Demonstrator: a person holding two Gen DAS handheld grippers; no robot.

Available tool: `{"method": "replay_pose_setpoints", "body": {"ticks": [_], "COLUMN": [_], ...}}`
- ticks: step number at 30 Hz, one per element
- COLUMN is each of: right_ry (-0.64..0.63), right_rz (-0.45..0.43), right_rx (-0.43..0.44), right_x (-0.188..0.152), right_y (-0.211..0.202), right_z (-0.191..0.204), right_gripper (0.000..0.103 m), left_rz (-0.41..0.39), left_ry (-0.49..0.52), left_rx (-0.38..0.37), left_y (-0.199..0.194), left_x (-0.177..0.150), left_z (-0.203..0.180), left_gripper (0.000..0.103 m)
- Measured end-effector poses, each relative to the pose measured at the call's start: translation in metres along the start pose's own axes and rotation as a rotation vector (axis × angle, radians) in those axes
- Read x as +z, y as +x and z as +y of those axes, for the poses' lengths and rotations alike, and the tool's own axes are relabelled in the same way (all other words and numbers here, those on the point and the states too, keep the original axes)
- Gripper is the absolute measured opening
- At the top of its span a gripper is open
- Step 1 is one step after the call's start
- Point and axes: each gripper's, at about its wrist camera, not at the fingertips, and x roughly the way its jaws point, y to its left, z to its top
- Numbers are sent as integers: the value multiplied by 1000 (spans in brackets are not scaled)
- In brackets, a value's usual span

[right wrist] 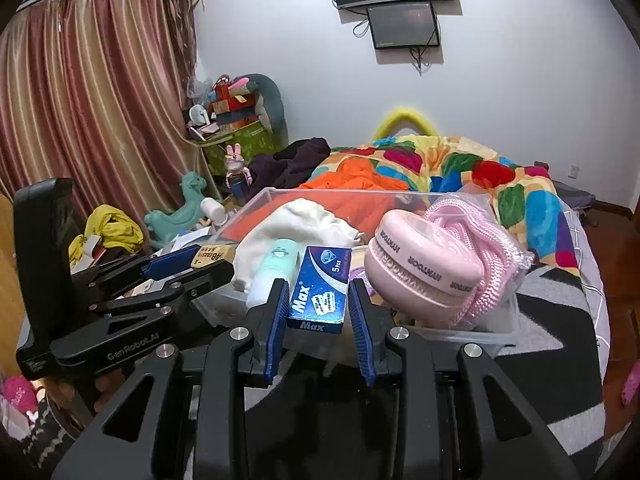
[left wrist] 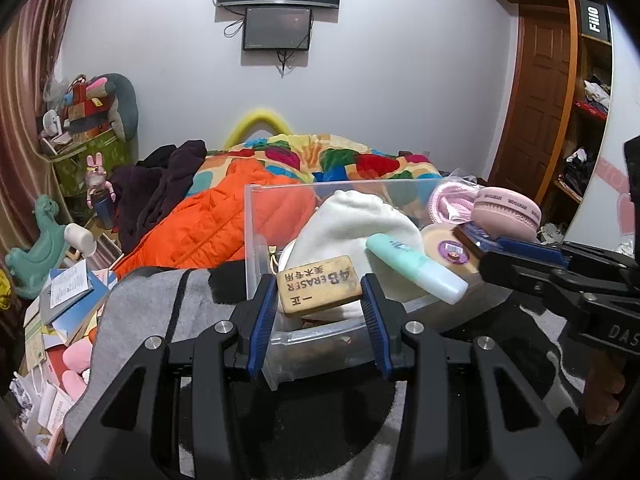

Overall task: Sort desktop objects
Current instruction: 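Drop eraser into clear box with left tool while right tool drops Max box in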

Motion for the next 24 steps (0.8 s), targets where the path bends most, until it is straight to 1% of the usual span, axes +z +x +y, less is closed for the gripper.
{"method": "replay_pose_setpoints", "body": {"ticks": [4, 7, 10, 12, 14, 17, 20, 21, 23, 24], "right_ry": [0, -15, -8, -8, -5, 6, 21, 25, 36, 45], "right_rz": [2, 10, 22, 20, 20, 8, -1, -3, -14, -22], "right_rx": [-5, -26, -27, -28, -28, -14, 3, 5, 6, 8], "right_x": [3, 3, 1, -1, -3, -3, -3, -2, -3, -3], "right_y": [7, 13, 15, 14, 11, 6, -1, -3, -7, -10], "right_z": [1, 4, 5, 6, 7, 7, 8, 9, 9, 9], "right_gripper": [28, 28, 29, 29, 35, 36, 38, 39, 47, 49], "left_rz": [-3, -11, -15, -16, -25, -41, -48, -49, -58, -61], "left_ry": [-7, 3, 7, 6, 5, 4, -12, -17, -31, -33], "left_rx": [-15, 3, 15, 7, 5, 11, -3, 1, 20, 22], "left_y": [1, 1, 1, 0, -3, -9, -15, -16, -20, -22], "left_x": [-1, -2, -2, -2, -2, -1, 1, 1, 2, 2], "left_z": [2, -1, -4, -4, -4, -5, -4, -5, -5, -5], "left_gripper": [42, 43, 43, 48, 51, 55, 56, 58, 64, 65]}}
